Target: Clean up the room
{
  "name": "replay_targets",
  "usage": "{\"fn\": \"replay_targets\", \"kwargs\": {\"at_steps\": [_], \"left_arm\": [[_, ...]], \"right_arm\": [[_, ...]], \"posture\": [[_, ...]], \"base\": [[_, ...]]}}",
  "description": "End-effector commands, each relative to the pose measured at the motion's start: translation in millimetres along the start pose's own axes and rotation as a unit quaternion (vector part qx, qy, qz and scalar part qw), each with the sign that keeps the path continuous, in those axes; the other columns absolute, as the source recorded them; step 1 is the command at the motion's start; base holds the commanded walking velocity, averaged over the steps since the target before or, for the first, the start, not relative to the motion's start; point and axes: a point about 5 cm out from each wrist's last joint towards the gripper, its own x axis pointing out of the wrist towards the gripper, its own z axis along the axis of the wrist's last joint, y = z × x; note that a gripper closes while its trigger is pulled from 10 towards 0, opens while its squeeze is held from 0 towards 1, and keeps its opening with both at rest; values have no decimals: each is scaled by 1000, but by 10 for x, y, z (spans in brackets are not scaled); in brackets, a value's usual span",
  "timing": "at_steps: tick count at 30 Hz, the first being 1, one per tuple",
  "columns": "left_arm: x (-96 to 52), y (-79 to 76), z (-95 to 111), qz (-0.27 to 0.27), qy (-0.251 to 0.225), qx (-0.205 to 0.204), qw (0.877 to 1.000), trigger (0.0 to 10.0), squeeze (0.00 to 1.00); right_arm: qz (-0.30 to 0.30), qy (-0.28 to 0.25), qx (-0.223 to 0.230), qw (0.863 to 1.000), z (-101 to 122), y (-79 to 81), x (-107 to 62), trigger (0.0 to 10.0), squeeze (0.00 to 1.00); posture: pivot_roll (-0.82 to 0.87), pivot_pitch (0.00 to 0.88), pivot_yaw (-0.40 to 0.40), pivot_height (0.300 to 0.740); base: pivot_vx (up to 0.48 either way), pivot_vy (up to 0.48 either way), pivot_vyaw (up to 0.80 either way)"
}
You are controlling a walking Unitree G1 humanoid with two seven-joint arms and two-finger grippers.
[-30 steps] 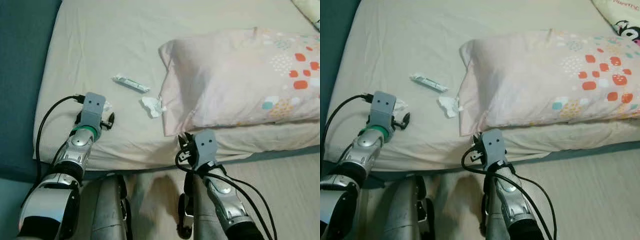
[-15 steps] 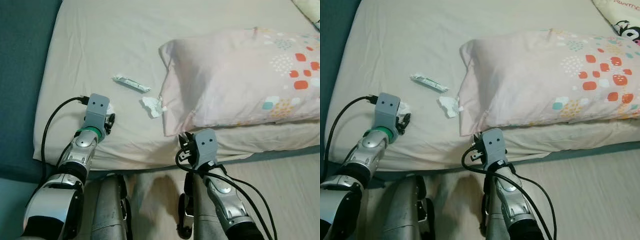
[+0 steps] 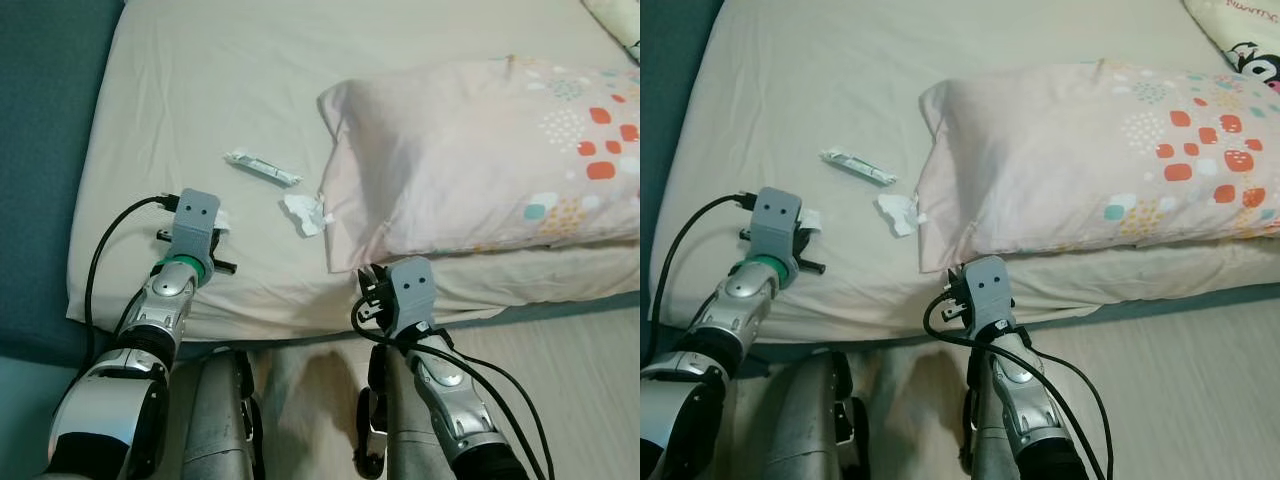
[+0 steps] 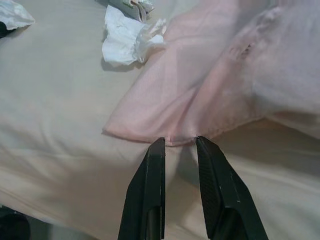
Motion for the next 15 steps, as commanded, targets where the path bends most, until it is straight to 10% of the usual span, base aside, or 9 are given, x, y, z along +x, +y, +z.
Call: {"fn": "replay_targets", "kwargs": {"at_steps": [1, 15], "left_arm": [[-48, -63, -111, -24, 4, -27, 999, 0, 0], [-242, -122, -130, -66, -68, -65, 993, 0, 0]], "right_arm": [[-5, 18, 12, 1000, -93, 12, -32, 10000, 0], [-35, 4, 47, 998, -58, -110, 88, 10000, 0]], "posture": [[-6, 185, 33, 604], [56, 71, 21, 604]], "base": [[0, 0, 0], [0, 0, 0]]}}
